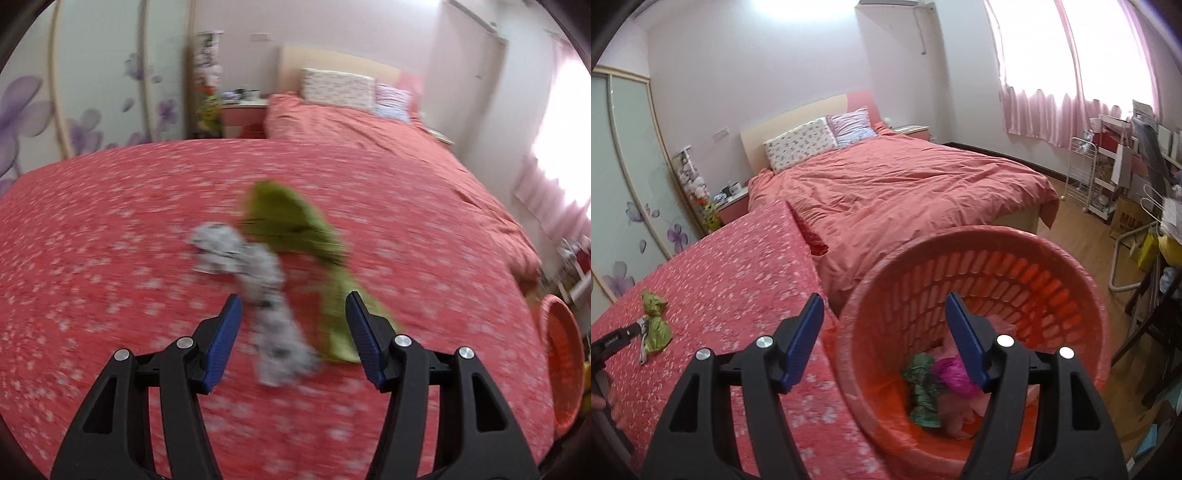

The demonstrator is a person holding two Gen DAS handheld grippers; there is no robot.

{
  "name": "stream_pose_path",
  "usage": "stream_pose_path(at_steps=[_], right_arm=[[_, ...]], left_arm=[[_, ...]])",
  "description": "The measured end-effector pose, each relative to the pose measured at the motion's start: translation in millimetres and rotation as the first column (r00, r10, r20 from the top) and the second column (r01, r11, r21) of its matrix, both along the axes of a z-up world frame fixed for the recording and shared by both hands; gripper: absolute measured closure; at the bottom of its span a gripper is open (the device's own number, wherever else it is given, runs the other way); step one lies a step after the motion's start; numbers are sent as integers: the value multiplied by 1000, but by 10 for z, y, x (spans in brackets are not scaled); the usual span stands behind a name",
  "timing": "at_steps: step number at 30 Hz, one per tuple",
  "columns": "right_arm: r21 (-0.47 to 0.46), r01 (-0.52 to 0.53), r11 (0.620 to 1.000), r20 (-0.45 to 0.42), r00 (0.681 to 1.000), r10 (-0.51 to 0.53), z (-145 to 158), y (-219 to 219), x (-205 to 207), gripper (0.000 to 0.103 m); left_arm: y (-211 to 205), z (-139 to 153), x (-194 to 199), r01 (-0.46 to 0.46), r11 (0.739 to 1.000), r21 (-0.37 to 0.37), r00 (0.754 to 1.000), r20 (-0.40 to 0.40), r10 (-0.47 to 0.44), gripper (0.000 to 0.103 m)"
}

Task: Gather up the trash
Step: 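Move both open tools back to the last bags on the bed, then grasp the black-and-white printed bag with the left tool while the right tool grasps the yellow-green bag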

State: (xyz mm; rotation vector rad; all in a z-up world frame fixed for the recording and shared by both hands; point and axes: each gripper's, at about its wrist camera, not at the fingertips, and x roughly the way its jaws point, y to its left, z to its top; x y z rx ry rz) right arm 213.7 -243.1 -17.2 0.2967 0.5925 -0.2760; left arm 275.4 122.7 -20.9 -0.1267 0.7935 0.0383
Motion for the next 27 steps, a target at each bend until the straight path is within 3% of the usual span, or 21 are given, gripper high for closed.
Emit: stream_pose_path(at_steps=[10,13,15,17,21,27], right_arm=[[-35,-51,998,-30,998,50,18,284,117,36],[-44,-70,997,-38,997,68,34,357,158,36],[-50,-91,995,-40,995,89,57,454,198,36],[-52,-116,992,-41,993,114,86,568,257,36],[-62,-195,979,-39,980,193,164,902,406,36],[-64,-367,928,-56,930,364,221,1716,779,36]], left_arm=[[95,-157,356,-41,999,8,998,-56,42,48],[130,-209,421,-53,998,15,995,-85,54,62],[151,-202,414,-50,999,9,995,-81,50,81],[223,-191,398,-46,999,-4,996,-80,46,84],[419,-120,251,-44,999,-10,998,-43,44,85],[910,33,26,-98,995,-9,995,10,99,85]])
